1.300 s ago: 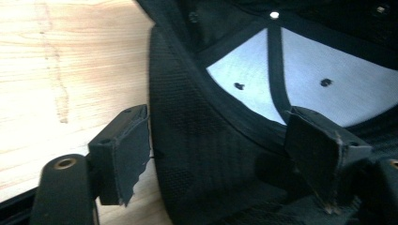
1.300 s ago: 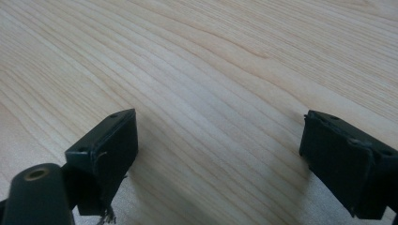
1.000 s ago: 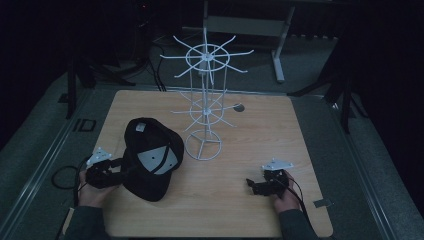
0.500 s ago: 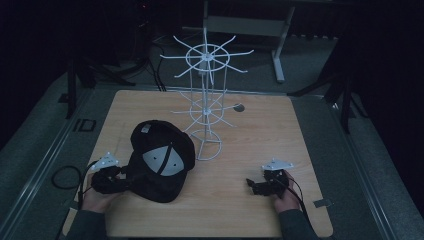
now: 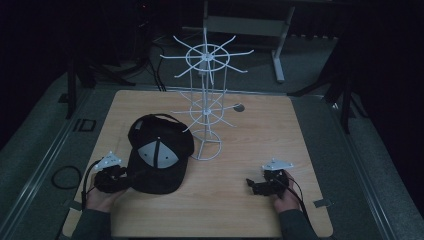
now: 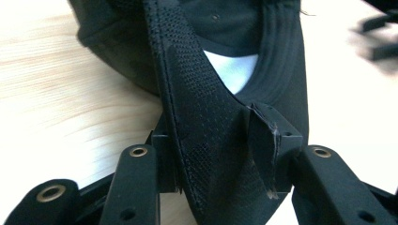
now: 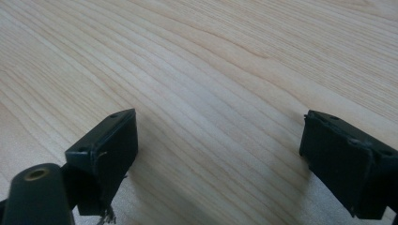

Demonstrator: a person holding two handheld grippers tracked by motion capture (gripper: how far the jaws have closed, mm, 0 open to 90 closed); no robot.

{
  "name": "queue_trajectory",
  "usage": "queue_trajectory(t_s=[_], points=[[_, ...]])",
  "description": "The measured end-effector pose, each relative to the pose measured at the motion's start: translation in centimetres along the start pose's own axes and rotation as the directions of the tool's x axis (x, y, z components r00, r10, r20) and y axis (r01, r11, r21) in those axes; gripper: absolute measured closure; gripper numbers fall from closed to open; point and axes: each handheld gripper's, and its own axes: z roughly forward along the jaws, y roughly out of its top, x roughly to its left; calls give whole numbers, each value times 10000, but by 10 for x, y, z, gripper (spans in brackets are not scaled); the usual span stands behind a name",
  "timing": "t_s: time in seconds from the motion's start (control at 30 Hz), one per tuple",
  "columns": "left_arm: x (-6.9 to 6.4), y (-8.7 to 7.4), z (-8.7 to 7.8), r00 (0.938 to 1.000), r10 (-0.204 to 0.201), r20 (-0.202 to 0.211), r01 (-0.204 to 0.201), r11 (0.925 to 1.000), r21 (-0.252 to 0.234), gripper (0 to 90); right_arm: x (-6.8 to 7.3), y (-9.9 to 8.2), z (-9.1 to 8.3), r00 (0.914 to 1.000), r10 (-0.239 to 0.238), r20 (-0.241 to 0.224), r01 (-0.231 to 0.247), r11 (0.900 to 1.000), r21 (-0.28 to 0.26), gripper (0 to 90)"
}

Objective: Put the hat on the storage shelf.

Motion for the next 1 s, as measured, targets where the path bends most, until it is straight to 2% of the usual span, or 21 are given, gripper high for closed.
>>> queue_trajectory(t_s=[0.07,0.23,0.33,0.43,0.5,0.6,0.67,0.73,0.93,1.0], points=[[0,-1,1,9999,-45,-159,47,9999,157,588,0,0,0,10000,-10,2,10,10000,-3,117],[-6,-1,11,9996,273,-65,-268,9974,675,575,0,0,0,10000,-1,3,1,10000,-6,117],[-6,-2,20,9999,168,13,-168,9939,1090,546,0,0,0,10000,2,4,-2,10000,-5,117],[-6,-3,24,9997,50,246,-80,9923,1234,529,0,0,0,10000,1,4,-1,10000,-6,117],[-6,-3,24,9992,17,388,-64,9925,1222,575,0,0,0,10000,-6,1,6,10000,-5,117],[-7,-2,23,9995,78,302,-114,9926,1208,583,0,0,0,10000,-13,4,13,10000,-8,117],[-7,-1,20,10000,45,86,-53,9947,1023,587,0,0,0,10000,-14,3,14,10000,-7,117],[-6,1,17,9999,19,104,-27,9971,758,619,0,0,0,10000,-8,1,8,10000,-4,117],[-7,5,10,9981,-163,592,148,9996,256,708,0,0,0,10000,6,2,-6,10000,-1,117],[-7,6,7,9982,-321,510,314,9994,151,726,0,0,0,10000,2,1,-2,10000,0,117]])
